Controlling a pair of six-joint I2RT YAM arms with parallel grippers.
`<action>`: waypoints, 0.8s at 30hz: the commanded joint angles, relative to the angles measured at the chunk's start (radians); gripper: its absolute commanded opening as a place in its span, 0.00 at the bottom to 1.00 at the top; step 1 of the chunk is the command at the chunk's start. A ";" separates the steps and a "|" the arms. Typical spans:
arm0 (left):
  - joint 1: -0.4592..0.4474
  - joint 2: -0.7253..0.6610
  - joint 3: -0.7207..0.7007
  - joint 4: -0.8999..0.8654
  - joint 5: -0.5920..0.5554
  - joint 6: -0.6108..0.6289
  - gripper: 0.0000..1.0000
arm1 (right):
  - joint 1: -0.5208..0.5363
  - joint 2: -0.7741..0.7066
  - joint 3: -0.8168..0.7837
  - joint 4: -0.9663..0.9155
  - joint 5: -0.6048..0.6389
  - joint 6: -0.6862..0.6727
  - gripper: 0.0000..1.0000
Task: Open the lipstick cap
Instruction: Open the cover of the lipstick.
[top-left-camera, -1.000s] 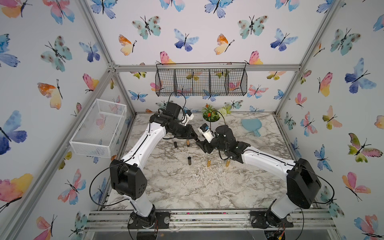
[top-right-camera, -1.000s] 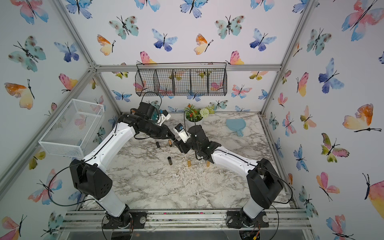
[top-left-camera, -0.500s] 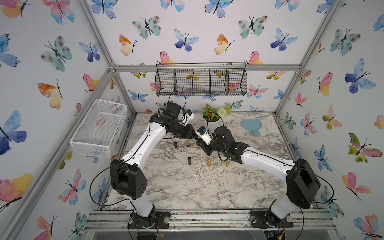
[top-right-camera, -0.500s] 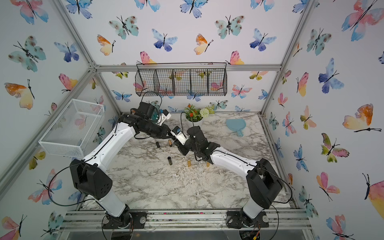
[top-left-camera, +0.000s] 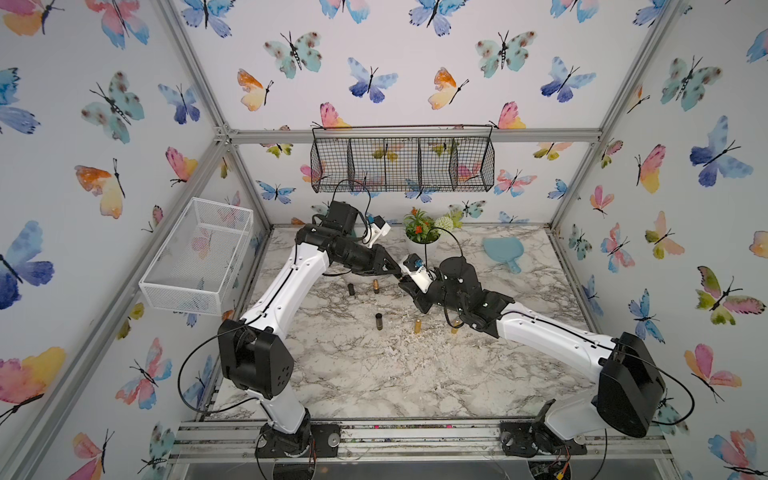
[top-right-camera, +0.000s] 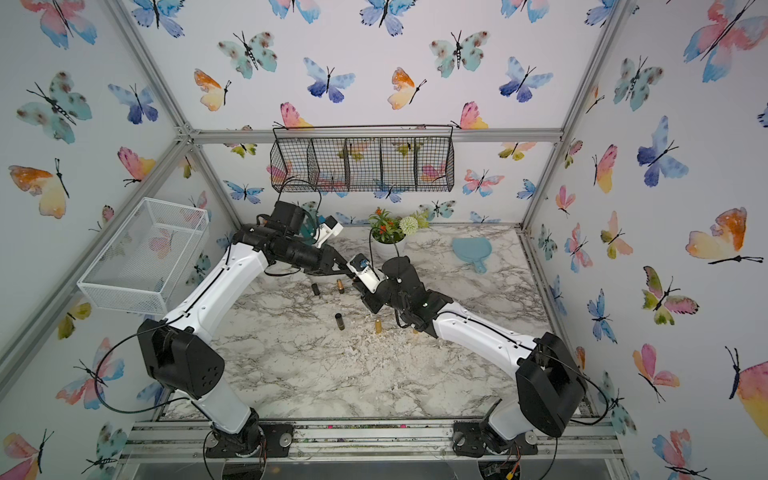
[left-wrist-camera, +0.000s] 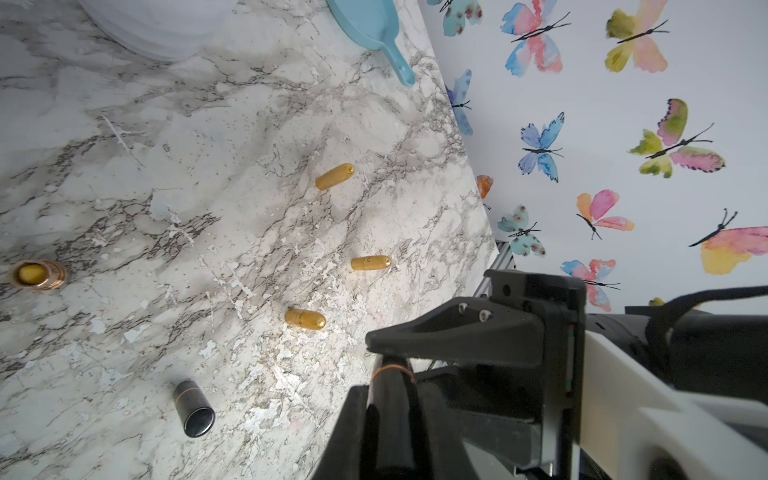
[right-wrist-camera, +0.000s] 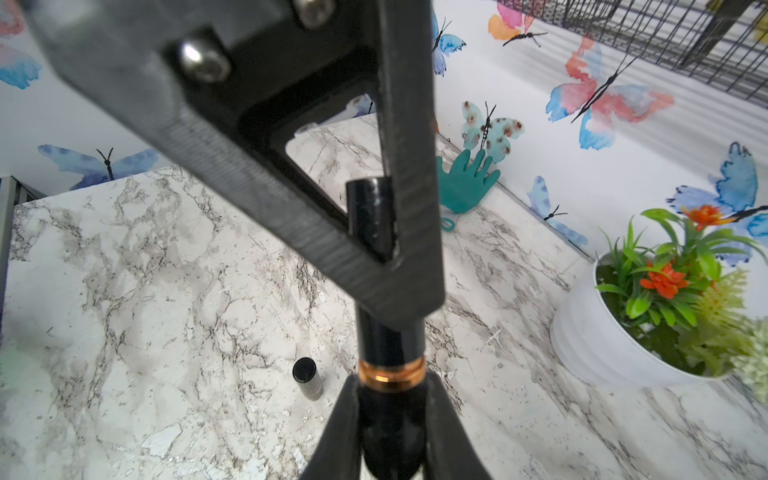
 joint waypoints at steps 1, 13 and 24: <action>0.084 0.009 0.052 -0.009 -0.045 0.006 0.00 | -0.029 -0.036 -0.042 -0.140 0.150 0.011 0.19; 0.088 0.005 0.080 -0.005 -0.093 0.013 0.00 | -0.029 -0.050 -0.052 -0.206 0.198 -0.009 0.19; 0.173 -0.005 0.041 0.207 0.101 -0.105 0.00 | -0.027 -0.068 -0.073 -0.284 0.265 -0.004 0.19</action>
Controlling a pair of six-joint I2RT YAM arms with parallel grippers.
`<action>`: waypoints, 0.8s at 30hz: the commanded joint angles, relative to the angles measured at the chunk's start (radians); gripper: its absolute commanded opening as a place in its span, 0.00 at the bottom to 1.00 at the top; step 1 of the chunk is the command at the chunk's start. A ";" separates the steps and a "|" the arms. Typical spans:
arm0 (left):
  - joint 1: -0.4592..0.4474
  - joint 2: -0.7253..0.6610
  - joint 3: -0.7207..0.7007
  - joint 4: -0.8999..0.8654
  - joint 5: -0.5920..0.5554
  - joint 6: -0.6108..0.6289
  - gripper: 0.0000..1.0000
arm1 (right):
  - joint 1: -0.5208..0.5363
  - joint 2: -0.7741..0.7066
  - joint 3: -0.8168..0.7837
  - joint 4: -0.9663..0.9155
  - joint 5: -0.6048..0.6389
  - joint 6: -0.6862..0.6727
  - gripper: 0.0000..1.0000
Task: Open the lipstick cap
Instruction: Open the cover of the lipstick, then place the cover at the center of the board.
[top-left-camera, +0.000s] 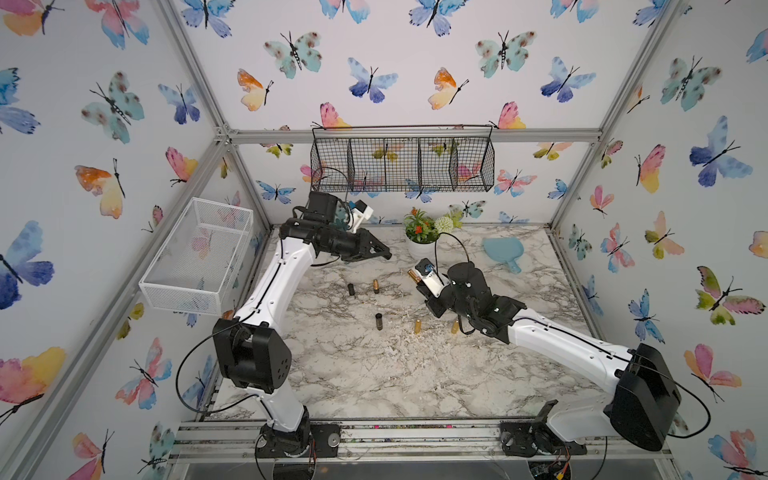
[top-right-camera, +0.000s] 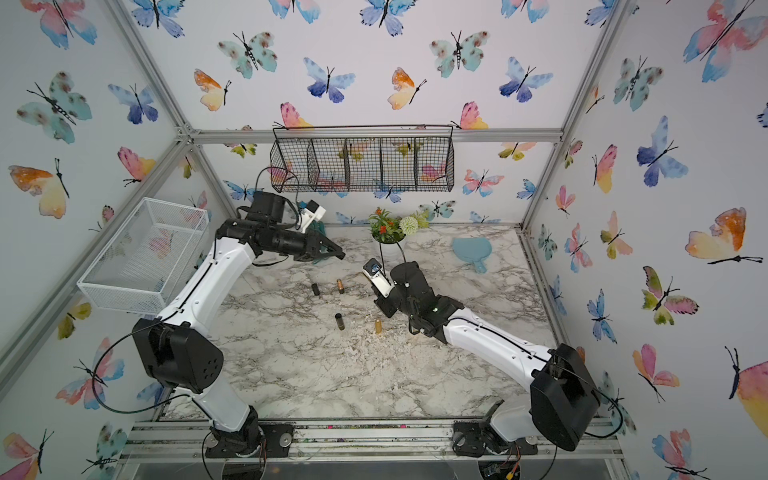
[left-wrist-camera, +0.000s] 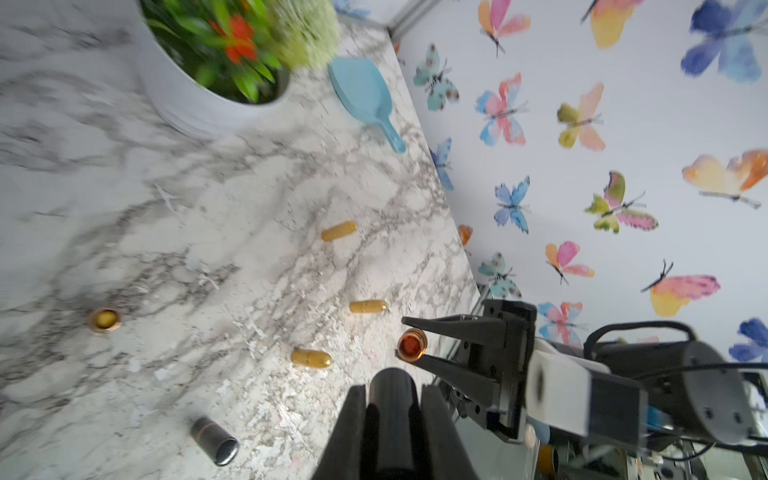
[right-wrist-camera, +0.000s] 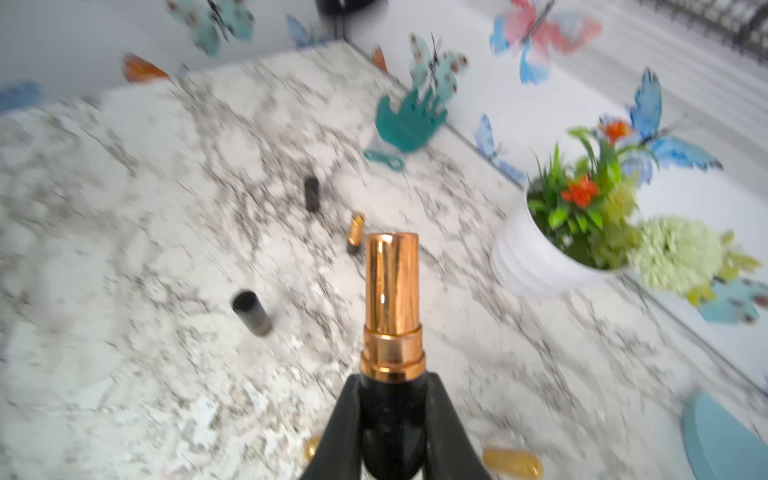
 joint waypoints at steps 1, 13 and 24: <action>0.032 -0.019 0.007 0.083 0.028 -0.035 0.00 | -0.004 0.001 -0.002 -0.114 0.088 0.012 0.19; -0.258 0.126 0.006 0.103 -0.626 -0.031 0.00 | -0.004 -0.097 0.030 -0.058 0.058 0.025 0.20; -0.409 0.350 -0.034 0.213 -0.922 -0.037 0.01 | -0.004 -0.209 0.075 -0.065 0.041 0.044 0.19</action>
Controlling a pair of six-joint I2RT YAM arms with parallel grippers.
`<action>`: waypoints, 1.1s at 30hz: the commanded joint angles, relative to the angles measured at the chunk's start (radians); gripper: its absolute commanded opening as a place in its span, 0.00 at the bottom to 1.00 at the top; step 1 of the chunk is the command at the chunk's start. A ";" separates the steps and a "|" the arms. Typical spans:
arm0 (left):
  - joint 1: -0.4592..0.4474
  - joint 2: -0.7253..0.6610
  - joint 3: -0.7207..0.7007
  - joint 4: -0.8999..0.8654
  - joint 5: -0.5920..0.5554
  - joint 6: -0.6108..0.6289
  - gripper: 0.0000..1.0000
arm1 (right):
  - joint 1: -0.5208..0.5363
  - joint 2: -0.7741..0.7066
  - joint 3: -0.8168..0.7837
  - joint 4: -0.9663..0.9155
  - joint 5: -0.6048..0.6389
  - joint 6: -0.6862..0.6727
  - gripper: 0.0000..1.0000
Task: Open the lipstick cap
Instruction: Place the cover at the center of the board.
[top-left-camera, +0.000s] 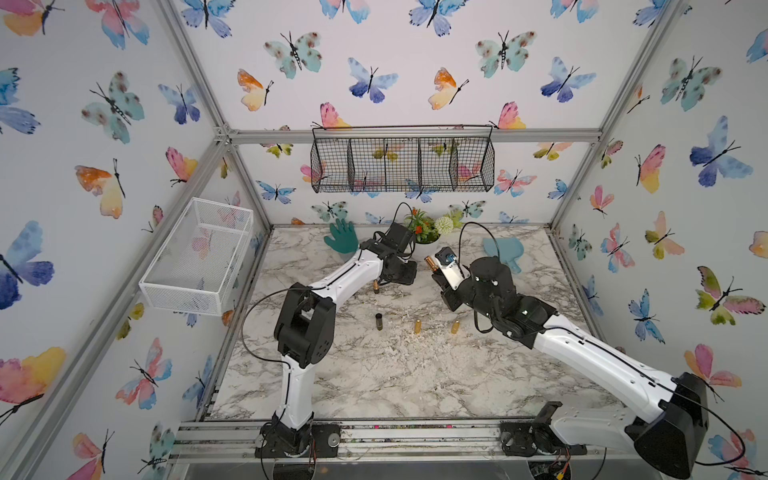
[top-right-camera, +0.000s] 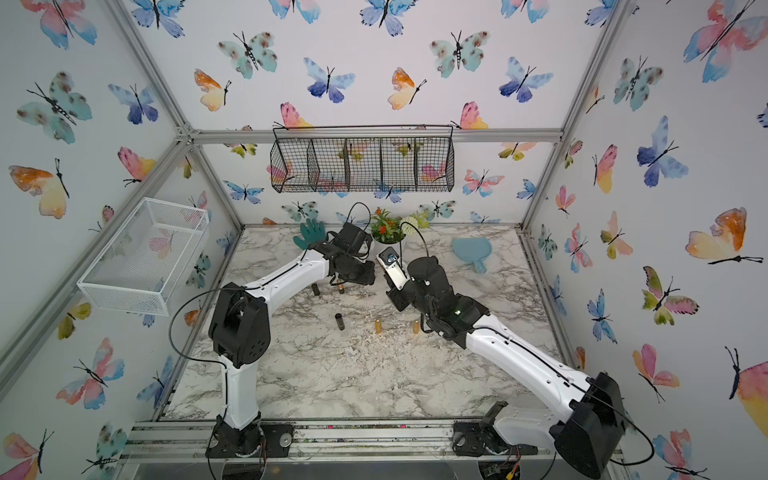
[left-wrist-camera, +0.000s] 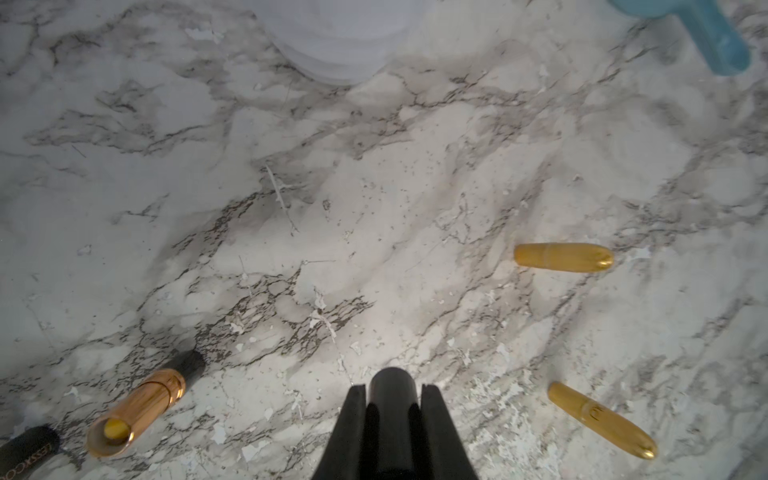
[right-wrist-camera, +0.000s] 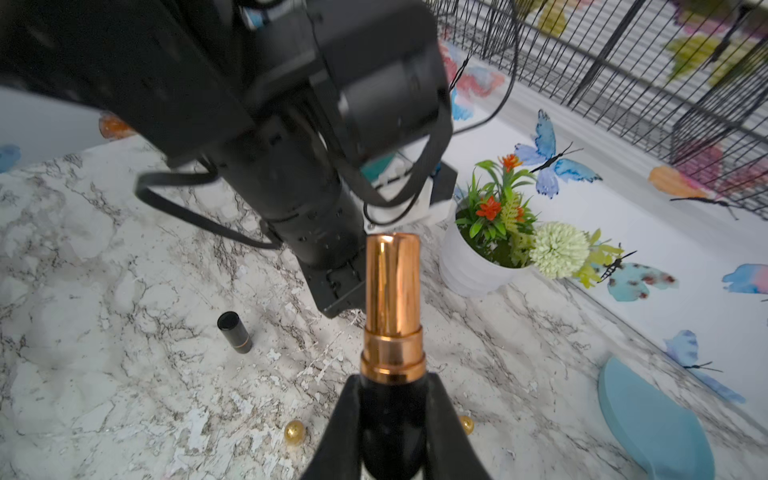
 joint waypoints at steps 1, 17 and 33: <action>-0.013 0.031 -0.006 0.059 -0.125 0.001 0.01 | 0.002 -0.015 0.024 -0.003 -0.002 0.017 0.19; -0.017 0.123 -0.086 0.088 -0.153 0.010 0.07 | 0.002 0.014 0.000 -0.009 0.001 0.028 0.19; -0.032 0.098 -0.068 0.065 -0.136 0.019 0.42 | 0.002 0.023 -0.012 -0.008 0.003 0.031 0.20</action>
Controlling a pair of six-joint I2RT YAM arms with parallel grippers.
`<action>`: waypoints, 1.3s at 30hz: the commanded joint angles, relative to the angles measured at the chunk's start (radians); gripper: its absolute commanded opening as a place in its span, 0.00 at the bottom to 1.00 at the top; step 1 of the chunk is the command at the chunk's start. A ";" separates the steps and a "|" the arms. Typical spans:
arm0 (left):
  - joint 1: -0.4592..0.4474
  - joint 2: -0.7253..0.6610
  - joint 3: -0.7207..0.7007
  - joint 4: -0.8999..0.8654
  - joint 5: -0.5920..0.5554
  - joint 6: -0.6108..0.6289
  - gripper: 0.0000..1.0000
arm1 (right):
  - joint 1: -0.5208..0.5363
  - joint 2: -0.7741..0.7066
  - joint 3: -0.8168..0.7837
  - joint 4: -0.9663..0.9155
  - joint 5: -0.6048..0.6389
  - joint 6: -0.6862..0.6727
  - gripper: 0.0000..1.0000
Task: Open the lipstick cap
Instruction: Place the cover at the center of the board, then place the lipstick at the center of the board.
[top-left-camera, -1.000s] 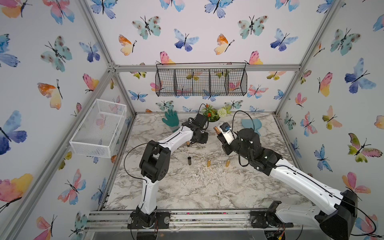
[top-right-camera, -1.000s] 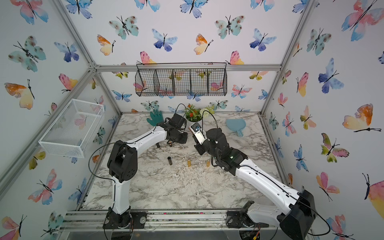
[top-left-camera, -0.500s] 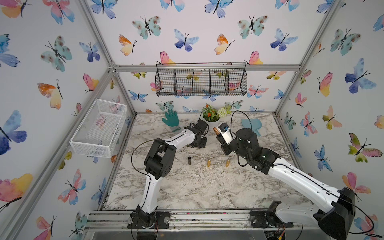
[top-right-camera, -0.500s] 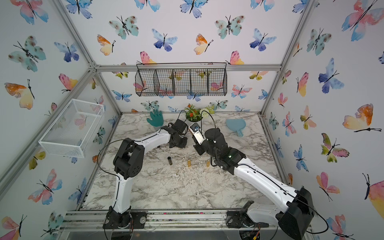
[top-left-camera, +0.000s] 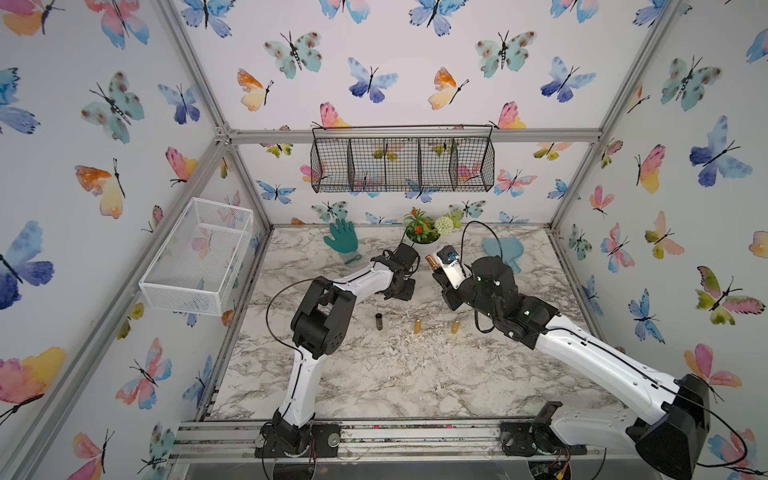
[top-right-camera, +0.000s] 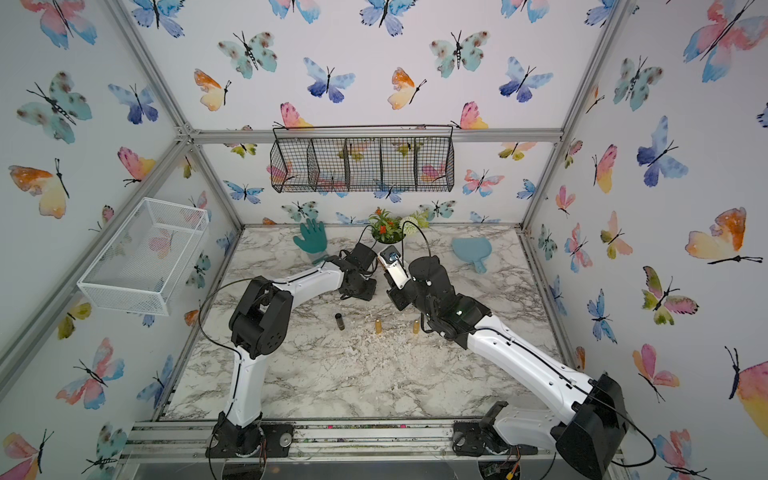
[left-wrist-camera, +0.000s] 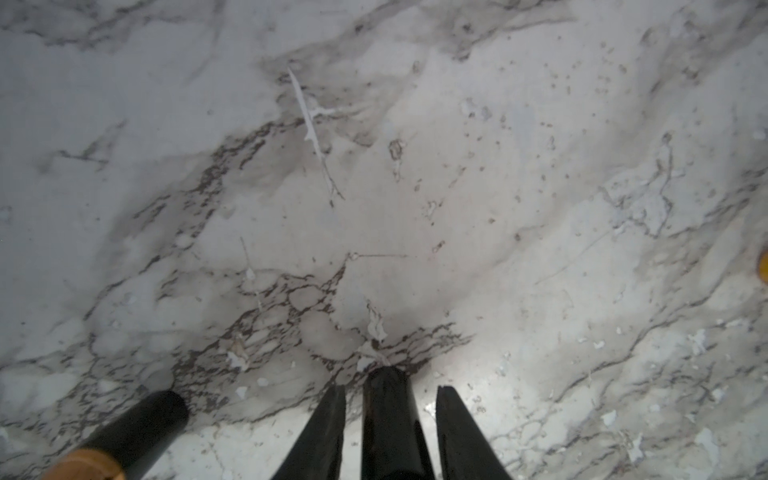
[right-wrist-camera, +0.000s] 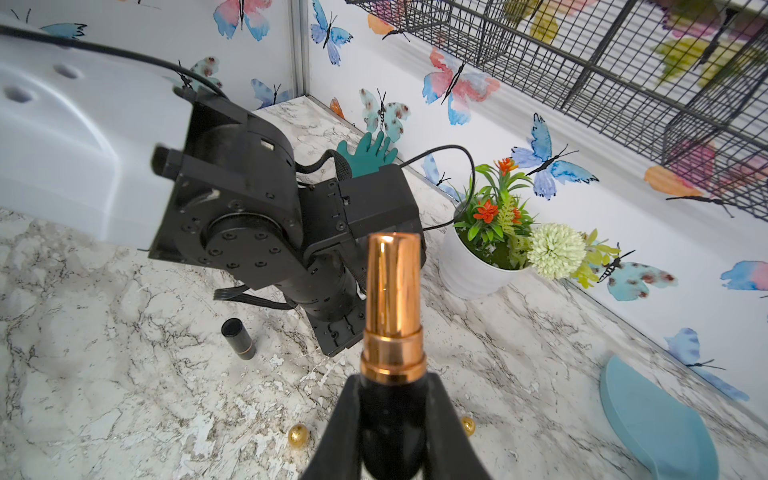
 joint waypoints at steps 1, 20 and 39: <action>-0.004 -0.029 0.027 -0.031 0.001 0.009 0.43 | 0.002 0.009 -0.015 -0.006 0.000 0.014 0.20; 0.236 -0.426 0.075 -0.071 0.605 -0.113 0.58 | 0.003 0.055 -0.061 0.088 -0.054 0.030 0.20; 0.252 -0.518 -0.112 -0.040 0.934 -0.027 0.59 | 0.002 0.223 0.013 0.153 -0.166 0.019 0.21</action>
